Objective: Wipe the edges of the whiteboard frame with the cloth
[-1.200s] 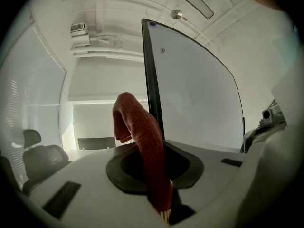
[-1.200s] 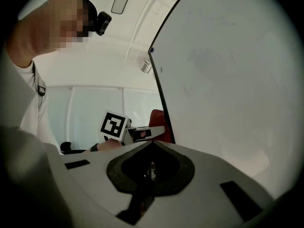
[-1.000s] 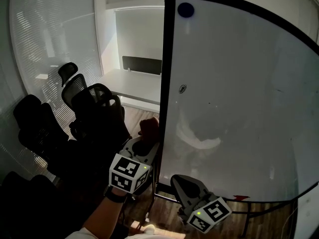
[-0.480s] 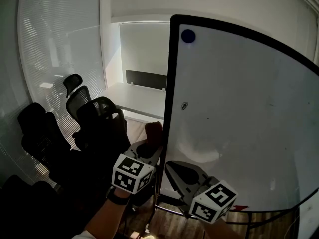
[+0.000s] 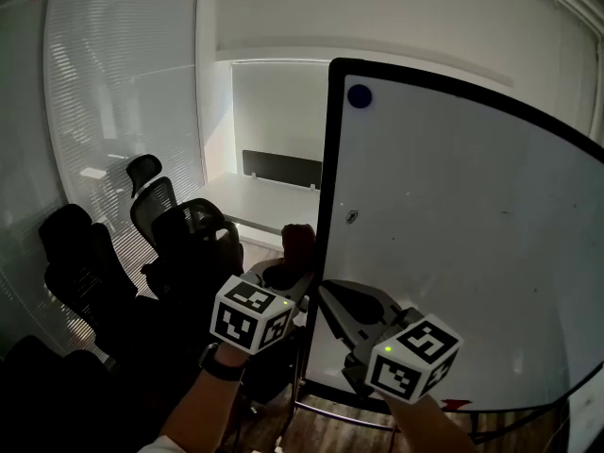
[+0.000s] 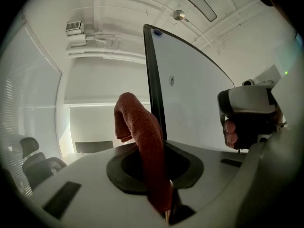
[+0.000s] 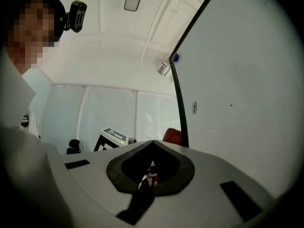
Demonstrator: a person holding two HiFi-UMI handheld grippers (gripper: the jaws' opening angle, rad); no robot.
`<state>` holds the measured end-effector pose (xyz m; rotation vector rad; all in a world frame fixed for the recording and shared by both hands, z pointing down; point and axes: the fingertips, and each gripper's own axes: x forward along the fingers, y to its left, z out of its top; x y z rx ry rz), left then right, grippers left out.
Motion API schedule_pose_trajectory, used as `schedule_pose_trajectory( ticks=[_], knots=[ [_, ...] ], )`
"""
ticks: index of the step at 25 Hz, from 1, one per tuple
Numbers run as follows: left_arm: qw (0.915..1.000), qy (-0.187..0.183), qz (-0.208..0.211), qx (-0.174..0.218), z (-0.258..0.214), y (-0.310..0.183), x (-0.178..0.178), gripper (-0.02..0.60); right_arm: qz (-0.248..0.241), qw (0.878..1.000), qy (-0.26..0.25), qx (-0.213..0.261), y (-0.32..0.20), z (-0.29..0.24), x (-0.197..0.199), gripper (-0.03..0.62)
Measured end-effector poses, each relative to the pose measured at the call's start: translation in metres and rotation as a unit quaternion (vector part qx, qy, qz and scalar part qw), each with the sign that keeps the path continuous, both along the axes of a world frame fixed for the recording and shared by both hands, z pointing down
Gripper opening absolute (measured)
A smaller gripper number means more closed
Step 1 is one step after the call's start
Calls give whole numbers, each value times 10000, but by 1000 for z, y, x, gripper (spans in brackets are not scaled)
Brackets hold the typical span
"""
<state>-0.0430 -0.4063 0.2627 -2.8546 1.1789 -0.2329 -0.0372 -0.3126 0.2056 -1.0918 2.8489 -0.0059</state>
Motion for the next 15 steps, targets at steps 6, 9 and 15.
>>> schedule_pose_trajectory(
  ticks=[6,9,15],
  knots=[
    [9998,83,-70,175,-37,-6,-3,72,40,9998,6,213,-5,-31,0,5],
    [9994,182,-107,282,-60,-10,-4,72,37,9995,9,307,-6,-46,0,5],
    [9977,319,-175,573,-106,-18,-4,71,53,9990,8,434,-5,-63,5,5]
  ],
)
